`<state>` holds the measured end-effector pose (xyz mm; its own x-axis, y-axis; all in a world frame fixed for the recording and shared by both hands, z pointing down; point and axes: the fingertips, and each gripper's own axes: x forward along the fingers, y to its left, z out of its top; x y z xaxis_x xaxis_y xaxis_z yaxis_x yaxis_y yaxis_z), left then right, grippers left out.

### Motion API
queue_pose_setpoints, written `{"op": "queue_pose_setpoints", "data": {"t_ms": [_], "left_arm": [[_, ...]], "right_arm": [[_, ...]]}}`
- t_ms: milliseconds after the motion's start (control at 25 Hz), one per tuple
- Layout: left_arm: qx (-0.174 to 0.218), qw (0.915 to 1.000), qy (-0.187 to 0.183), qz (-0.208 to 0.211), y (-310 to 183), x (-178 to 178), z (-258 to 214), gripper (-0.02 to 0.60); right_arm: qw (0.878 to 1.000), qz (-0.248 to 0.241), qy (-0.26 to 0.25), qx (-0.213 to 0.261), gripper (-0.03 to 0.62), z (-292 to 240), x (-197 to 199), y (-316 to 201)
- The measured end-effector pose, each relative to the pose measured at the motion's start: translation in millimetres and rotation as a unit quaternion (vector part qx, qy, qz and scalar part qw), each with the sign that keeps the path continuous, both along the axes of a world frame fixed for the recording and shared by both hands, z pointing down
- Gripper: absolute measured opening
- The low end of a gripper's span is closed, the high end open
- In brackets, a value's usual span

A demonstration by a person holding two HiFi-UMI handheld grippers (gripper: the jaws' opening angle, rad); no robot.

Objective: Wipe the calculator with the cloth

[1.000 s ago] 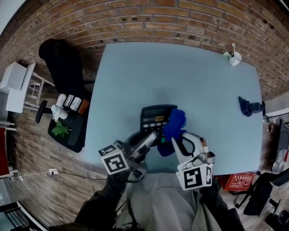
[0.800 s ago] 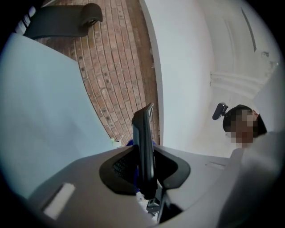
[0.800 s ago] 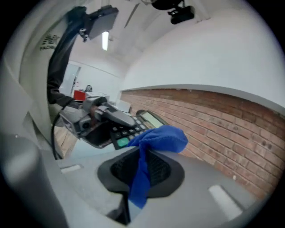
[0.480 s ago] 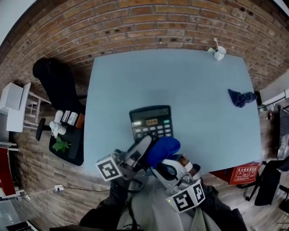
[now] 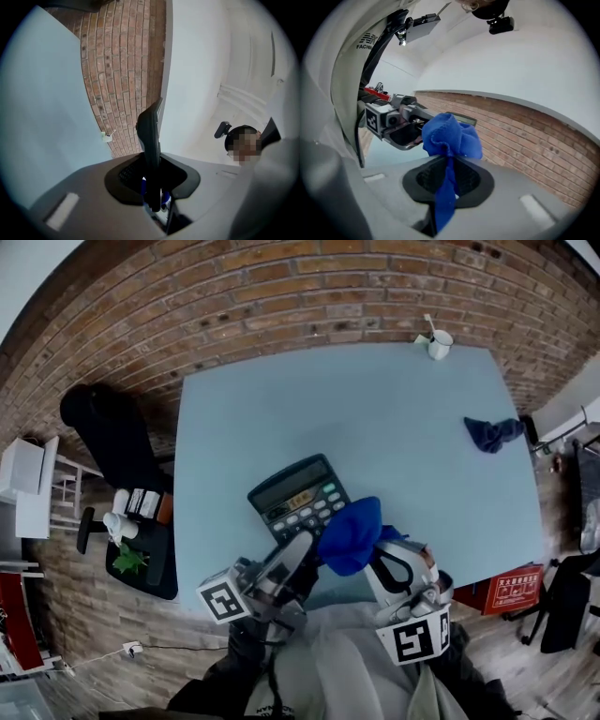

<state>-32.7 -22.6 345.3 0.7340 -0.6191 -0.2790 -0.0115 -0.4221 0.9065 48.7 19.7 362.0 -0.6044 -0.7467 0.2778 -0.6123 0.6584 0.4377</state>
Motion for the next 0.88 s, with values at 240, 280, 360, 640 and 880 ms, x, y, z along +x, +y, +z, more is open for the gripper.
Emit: {"op": "queue_pose_setpoints", "data": {"t_ms": [240,280,360,640,880], "left_arm": [[0.029,0.9994,-0.006,0.020,15,-1,-10,0.078],[0.029,0.9991,-0.017,0.027,17,-1,-7,0.078],[0.032,0.9972,-0.042,0.053,26,3,0,0.078],[0.052,0.9845,-0.070,0.153,53,41,2,0.078],[0.030,0.9897,-0.062,0.126,41,27,8,0.078]], "right_arm": [[0.998,0.025,-0.043,0.030,0.046,-26,22,-19],[0.998,0.033,-0.052,0.027,0.046,-29,31,-23],[0.996,0.043,-0.079,0.007,0.046,-34,45,-29],[0.993,-0.036,-0.107,0.023,0.046,-63,30,-49],[0.989,-0.083,-0.110,-0.050,0.044,-34,21,-23]]}}
